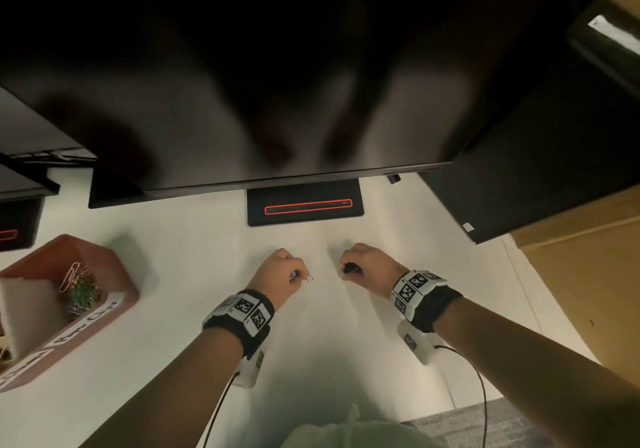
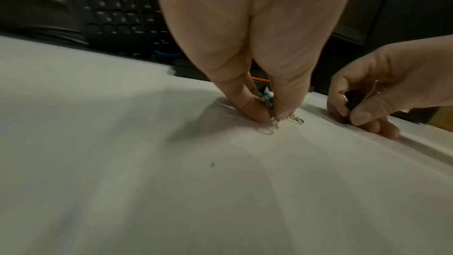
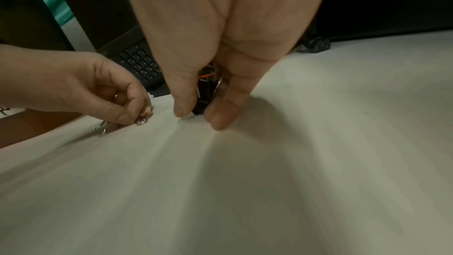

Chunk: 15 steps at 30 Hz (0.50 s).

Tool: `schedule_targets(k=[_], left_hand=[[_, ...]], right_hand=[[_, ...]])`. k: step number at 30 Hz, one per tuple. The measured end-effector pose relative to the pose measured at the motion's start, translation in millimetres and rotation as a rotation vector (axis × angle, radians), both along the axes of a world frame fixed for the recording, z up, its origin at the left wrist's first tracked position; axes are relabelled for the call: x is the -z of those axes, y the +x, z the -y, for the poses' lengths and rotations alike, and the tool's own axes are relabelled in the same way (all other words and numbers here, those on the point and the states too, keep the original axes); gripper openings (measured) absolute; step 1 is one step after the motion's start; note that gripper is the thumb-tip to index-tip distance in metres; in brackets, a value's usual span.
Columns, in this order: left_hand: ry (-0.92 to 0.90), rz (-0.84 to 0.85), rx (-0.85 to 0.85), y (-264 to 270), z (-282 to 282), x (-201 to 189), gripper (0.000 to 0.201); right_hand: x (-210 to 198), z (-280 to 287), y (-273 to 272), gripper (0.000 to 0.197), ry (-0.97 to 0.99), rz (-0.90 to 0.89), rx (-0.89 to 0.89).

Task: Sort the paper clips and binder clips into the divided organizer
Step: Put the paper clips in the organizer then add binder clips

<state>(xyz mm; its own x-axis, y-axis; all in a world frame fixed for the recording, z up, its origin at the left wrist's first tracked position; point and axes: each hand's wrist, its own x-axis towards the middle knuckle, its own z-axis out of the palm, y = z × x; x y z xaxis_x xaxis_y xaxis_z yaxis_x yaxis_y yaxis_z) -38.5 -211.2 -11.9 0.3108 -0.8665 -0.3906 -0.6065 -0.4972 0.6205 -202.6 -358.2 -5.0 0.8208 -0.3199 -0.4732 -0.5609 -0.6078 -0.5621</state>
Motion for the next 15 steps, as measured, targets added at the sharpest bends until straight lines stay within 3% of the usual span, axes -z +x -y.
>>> schedule_targets(k=[5,8,13,15], left_hand=[[-0.106,-0.11,-0.188,24.6,-41.2,-21.5,0.031],[-0.211,-0.12,-0.314,49.7,-75.1,-51.5,0.031],[-0.268,-0.001,-0.496,118.6,-158.4,-97.9,0.031],[-0.231,0.061,-0.593,147.0,-199.6,-112.0,0.02]], right_hand=[[-12.8,-27.3,20.3,0.015,-0.004,0.025,-0.065],[-25.1,-53.0,49.5,0.014,-0.005,0.082,-0.112],[-58.8,-119.3,135.9,0.015,0.007,0.22,-0.257],[-73.3,-152.2,177.1,0.015,0.024,0.286,-0.32]])
